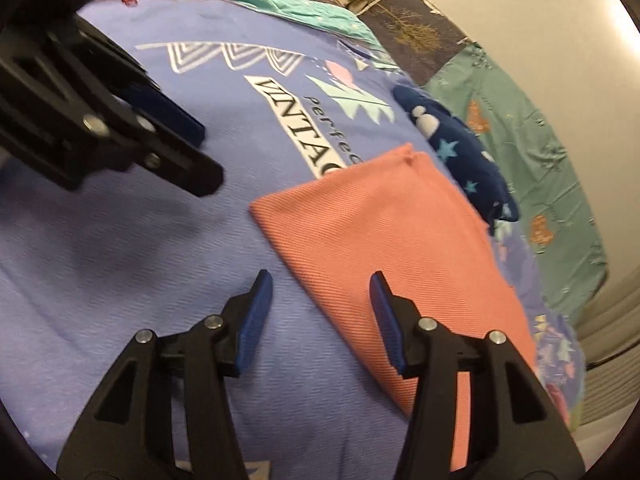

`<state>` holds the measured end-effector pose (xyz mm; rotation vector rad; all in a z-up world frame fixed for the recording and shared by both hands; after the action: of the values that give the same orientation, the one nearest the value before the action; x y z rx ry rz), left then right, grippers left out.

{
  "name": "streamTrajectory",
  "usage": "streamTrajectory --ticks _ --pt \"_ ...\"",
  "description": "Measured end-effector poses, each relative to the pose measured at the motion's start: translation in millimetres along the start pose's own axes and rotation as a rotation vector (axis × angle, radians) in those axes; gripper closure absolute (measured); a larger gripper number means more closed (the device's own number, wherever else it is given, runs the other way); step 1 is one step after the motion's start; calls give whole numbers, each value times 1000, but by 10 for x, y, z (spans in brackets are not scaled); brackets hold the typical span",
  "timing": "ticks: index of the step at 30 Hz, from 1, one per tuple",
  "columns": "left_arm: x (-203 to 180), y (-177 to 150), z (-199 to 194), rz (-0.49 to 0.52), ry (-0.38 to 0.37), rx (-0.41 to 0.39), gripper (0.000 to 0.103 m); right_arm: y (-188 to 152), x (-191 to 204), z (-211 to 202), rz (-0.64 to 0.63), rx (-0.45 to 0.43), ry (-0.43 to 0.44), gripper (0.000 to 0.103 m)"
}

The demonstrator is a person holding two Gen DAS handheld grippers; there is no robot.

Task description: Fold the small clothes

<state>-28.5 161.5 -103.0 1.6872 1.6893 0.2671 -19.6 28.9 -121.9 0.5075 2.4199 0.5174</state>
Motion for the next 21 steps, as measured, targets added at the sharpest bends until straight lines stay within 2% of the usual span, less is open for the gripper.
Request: streamTrajectory --ticks 5,8,13,19,21 --pt "76 1 10 -48 -59 -1 51 174 69 126 -16 -22 -68 51" --pt "124 -9 -5 -77 -86 -8 51 265 28 207 21 -38 -71 51" --pt "181 63 -54 -125 -101 -15 49 220 -25 150 46 -45 -70 53" --pt "97 583 35 -89 -156 -17 47 106 -32 102 79 -48 -55 53" --pt "27 819 229 -55 -192 20 47 126 -16 120 75 -48 -66 51"
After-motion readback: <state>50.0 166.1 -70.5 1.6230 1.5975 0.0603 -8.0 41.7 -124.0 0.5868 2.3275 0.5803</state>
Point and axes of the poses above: each gripper's, at about its wrist camera, not at the fingertips, and z roughly the way its jaws point, x to its left, y to its top, the point moved 2 cm from there along z, roughly the way its jaws point, and after that the axes turned 6 degrees about y, right-handed, at the moved point
